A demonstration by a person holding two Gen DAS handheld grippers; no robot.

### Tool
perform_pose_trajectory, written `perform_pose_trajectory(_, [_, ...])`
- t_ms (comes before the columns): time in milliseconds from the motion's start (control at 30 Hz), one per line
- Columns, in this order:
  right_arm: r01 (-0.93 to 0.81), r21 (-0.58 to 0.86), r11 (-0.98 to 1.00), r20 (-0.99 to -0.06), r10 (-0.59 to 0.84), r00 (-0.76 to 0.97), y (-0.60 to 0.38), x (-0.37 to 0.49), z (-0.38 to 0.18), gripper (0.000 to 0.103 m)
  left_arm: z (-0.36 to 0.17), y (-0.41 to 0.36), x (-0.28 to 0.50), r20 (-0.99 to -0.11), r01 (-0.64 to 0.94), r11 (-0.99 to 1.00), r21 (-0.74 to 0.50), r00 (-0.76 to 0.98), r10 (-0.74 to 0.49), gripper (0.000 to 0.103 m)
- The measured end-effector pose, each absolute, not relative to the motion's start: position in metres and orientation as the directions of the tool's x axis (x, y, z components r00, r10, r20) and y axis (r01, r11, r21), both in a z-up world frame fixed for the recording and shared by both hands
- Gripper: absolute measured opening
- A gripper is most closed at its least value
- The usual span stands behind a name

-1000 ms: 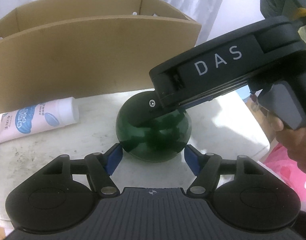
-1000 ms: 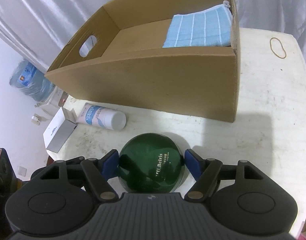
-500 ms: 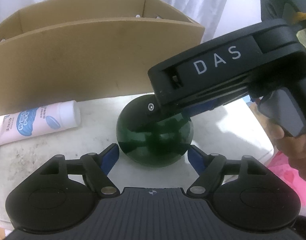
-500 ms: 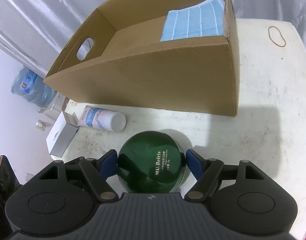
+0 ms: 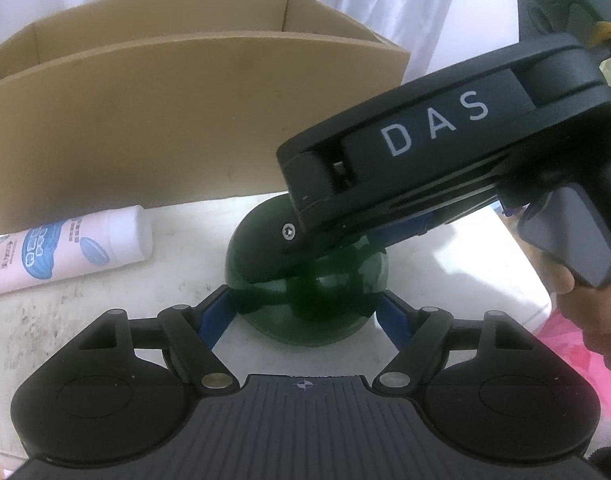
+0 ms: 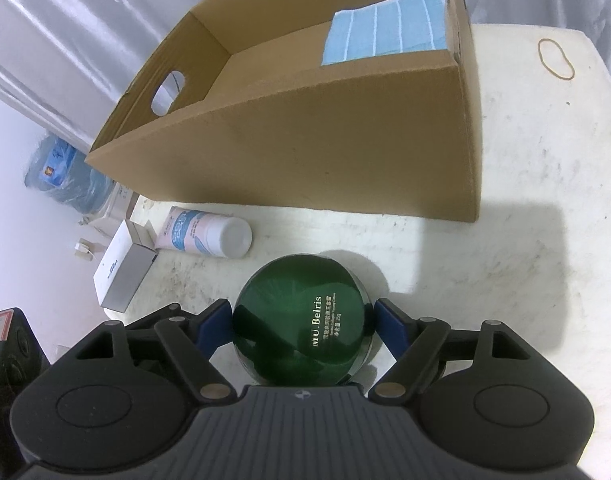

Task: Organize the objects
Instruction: 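Close the right gripper around the green jar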

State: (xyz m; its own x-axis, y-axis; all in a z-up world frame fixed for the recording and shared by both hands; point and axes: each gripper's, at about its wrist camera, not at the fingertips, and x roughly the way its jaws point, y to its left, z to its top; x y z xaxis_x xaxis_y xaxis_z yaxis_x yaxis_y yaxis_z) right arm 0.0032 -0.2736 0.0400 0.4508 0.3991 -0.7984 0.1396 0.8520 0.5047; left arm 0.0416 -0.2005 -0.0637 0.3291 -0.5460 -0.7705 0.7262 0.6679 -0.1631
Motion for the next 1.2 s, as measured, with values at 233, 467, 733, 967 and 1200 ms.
perform_pose_trajectory(233, [0.143, 0.508, 0.849, -0.798, 0.402, 0.449, -0.273, 0.004, 0.039, 0.082, -0.064, -0.202, 0.042, -0.768, 0.728, 0.669, -0.15, 0.34, -0.542, 0.078])
perform_pose_trajectory(467, [0.148, 0.513, 0.845, -0.795, 0.403, 0.454, -0.273, 0.003, 0.037, 0.082, -0.063, -0.206, 0.043, -0.769, 0.729, 0.67, -0.138, 0.348, -0.536, 0.078])
perform_pose_trajectory(733, [0.154, 0.518, 0.841, -0.79, 0.402, 0.463, -0.273, 0.0, 0.036, 0.082, -0.062, -0.209, 0.048, -0.767, 0.725, 0.676, -0.132, 0.357, -0.533, 0.077])
perform_pose_trajectory(967, [0.167, 0.529, 0.832, -0.786, 0.407, 0.466, -0.276, 0.0, 0.038, 0.081, -0.059, -0.207, 0.053, -0.762, 0.707, 0.689, -0.161, 0.355, -0.542, 0.077])
perform_pose_trajectory(1200, [0.16, 0.53, 0.833, -0.782, 0.407, 0.472, -0.274, -0.001, 0.04, 0.08, -0.055, -0.205, 0.058, -0.762, 0.69, 0.703, -0.174, 0.359, -0.54, 0.076])
